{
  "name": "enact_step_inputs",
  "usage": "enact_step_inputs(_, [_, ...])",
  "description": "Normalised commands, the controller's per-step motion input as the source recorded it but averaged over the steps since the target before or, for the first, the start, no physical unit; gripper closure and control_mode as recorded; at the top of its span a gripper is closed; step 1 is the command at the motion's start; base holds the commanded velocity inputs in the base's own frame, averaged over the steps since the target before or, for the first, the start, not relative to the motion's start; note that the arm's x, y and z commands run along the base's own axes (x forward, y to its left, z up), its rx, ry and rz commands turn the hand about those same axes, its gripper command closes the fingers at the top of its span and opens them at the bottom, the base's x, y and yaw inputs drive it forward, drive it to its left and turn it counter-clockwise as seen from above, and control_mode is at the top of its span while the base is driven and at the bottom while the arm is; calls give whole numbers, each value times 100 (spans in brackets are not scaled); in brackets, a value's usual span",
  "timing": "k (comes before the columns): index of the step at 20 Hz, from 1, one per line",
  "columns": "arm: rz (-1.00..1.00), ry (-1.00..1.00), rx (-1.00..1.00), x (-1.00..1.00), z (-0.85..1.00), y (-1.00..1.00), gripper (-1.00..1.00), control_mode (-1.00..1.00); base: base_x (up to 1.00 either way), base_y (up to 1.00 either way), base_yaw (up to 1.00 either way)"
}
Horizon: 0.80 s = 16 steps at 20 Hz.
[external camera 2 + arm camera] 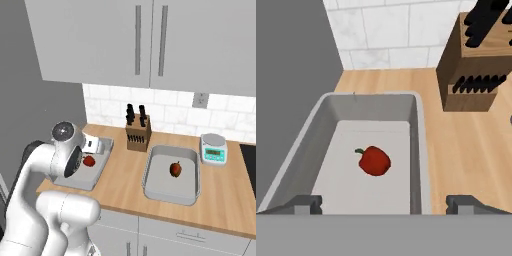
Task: Place one bell pepper and one chicken drumstick in each tupperware on the nearby counter, to pack two identical lunches.
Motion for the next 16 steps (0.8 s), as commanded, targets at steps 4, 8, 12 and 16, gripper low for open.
enact_step_inputs(4, [-3,0,0,-100,9,0,-100,-100,0,0,0])
enact_step_inputs(8, [-4,-5,0,-100,7,0,-100,-100,0,0,0])
enact_step_inputs(12, [0,-7,0,-100,-1,0,-100,-100,0,0,0])
enact_step_inputs(16, [0,0,0,0,0,0,-100,100,-100,0,-1])
